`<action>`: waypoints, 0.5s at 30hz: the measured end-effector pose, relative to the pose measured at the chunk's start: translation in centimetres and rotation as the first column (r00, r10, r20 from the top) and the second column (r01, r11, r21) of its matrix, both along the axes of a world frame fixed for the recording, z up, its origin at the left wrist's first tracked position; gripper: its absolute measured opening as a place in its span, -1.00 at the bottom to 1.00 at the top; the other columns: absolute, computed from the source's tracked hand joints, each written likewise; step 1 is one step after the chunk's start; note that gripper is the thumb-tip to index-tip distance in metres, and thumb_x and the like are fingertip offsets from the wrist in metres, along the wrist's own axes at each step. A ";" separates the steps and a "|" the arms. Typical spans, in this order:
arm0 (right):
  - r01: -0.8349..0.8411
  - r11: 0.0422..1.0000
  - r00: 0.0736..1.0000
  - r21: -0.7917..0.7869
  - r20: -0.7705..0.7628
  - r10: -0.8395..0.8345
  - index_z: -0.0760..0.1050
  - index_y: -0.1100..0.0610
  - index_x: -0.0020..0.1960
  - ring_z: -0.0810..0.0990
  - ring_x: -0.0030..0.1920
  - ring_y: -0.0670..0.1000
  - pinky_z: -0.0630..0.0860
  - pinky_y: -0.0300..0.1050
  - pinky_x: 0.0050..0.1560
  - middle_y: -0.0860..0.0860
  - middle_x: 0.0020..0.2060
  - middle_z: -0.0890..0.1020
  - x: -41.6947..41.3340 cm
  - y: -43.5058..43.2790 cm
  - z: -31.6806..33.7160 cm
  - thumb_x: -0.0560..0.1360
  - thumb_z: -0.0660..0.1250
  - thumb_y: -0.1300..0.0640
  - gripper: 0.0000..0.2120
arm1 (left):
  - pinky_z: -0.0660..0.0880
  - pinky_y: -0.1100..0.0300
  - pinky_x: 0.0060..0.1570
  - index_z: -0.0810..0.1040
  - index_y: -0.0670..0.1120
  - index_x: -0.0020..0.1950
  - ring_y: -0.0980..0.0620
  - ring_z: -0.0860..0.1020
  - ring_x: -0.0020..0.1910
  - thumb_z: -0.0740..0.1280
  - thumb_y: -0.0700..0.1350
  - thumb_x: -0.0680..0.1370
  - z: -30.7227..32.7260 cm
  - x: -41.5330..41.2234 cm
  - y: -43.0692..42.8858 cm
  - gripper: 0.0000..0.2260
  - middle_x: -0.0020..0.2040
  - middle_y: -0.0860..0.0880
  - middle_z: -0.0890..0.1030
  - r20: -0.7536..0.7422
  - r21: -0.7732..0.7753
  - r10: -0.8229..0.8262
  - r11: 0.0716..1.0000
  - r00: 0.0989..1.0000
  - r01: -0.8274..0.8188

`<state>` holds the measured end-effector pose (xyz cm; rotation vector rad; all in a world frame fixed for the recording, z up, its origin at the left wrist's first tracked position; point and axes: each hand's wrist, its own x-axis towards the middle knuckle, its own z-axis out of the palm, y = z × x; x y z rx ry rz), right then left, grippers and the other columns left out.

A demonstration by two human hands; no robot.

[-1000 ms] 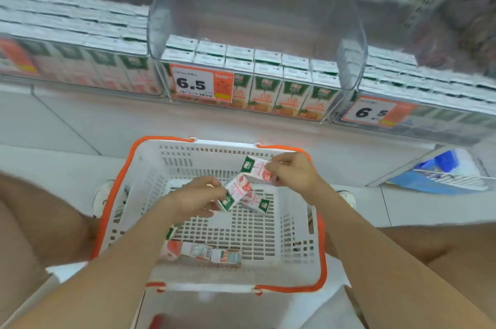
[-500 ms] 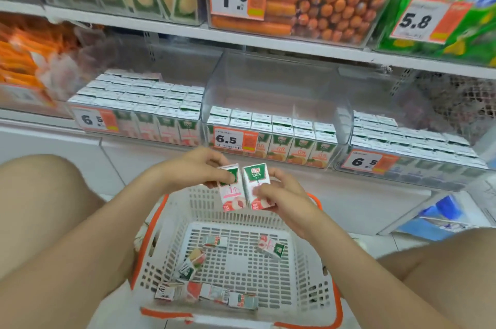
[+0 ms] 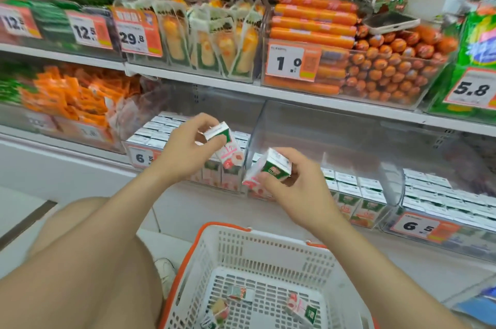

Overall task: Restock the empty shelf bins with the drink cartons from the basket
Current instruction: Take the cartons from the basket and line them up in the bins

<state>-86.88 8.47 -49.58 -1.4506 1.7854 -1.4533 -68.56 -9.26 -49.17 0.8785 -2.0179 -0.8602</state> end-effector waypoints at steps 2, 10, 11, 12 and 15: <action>-0.006 0.999 0.990 -0.052 -0.142 -0.001 0.58 -0.08 0.17 0.69 -0.11 -0.13 0.64 -0.12 -0.11 -0.17 -0.05 0.71 0.6 -2.3 1.0 0.48 0.53 0.17 -0.68 | 0.53 0.23 -0.02 0.56 0.10 0.09 0.22 0.54 -0.01 0.43 -0.04 0.60 -0.2 0.5 -2.3 -0.89 0.06 0.01 0.59 0.012 -0.149 0.121 0.982 0.993 -0.118; 0.106 0.991 0.609 -0.078 -0.783 -0.127 0.41 0.06 0.32 0.57 -0.01 0.16 0.44 0.03 -0.22 0.03 0.04 0.59 1.5 -15.6 0.8 0.63 0.35 0.04 -0.70 | 0.34 -0.01 -0.06 0.39 -0.09 0.36 -0.22 0.47 0.03 0.28 -0.14 0.70 -0.1 1.0 -10.5 -0.75 0.12 -0.15 0.46 0.301 -0.239 0.322 0.937 0.898 -0.255; 0.150 0.987 0.546 -0.063 -0.827 -0.136 0.40 0.09 0.31 0.59 -0.05 0.19 0.38 0.01 -0.27 0.05 0.01 0.59 1.6 -17.3 0.5 0.63 0.36 0.09 -0.70 | 0.33 -0.01 -0.07 0.38 -0.09 0.36 -0.26 0.48 0.04 0.27 -0.15 0.70 -0.3 1.1 -11.4 -0.76 0.11 -0.17 0.47 0.331 -0.237 0.329 0.936 0.884 -0.260; 0.184 0.982 0.477 -0.050 -0.868 -0.134 0.39 0.11 0.31 0.62 -0.06 0.20 0.33 -0.01 -0.28 0.07 0.01 0.59 1.6 -18.9 0.2 0.61 0.38 0.15 -0.68 | 0.33 -0.01 -0.07 0.37 -0.09 0.37 -0.27 0.48 0.03 0.27 -0.15 0.70 -0.4 1.3 -12.2 -0.75 0.12 -0.19 0.48 0.353 -0.226 0.335 0.936 0.874 -0.268; 0.244 0.970 0.386 0.007 -0.918 -0.091 0.40 0.16 0.34 0.63 0.06 0.25 0.33 0.00 -0.19 0.14 0.13 0.57 1.6 -23.1 -0.2 0.58 0.37 0.25 -0.65 | 0.36 -0.02 -0.07 0.35 -0.09 0.40 -0.29 0.49 0.01 0.25 -0.17 0.71 -0.9 1.5 -13.8 -0.73 0.15 -0.22 0.46 0.373 -0.181 0.327 0.944 0.868 -0.277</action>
